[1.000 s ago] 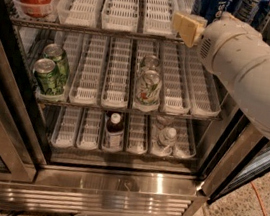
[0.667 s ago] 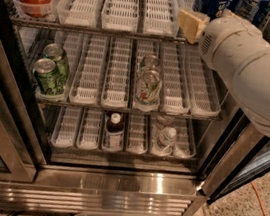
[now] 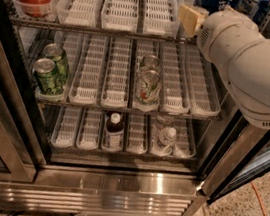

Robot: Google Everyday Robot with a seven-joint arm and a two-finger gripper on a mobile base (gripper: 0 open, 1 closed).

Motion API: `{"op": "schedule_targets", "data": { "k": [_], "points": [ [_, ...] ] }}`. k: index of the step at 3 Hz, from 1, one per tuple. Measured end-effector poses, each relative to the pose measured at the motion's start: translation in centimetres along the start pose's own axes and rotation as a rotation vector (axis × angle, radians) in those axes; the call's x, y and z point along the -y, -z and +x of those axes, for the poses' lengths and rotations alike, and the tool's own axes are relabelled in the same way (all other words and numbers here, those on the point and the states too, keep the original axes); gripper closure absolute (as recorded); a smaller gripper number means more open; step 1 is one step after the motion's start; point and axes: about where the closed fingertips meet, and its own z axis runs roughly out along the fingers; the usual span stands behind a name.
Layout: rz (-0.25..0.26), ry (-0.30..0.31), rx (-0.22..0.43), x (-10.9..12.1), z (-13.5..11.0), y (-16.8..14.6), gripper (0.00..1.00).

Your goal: Pick pepsi can from top shelf of fridge

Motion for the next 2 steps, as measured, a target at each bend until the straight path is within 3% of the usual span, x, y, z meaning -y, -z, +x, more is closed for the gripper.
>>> {"op": "schedule_targets", "data": {
  "k": [1,2],
  "points": [
    [0.007,-0.002,0.004,0.05,-0.21,-0.73,0.47],
    [0.011,-0.006,0.004,-0.02,-0.31,-1.1,0.7]
  ]
}}
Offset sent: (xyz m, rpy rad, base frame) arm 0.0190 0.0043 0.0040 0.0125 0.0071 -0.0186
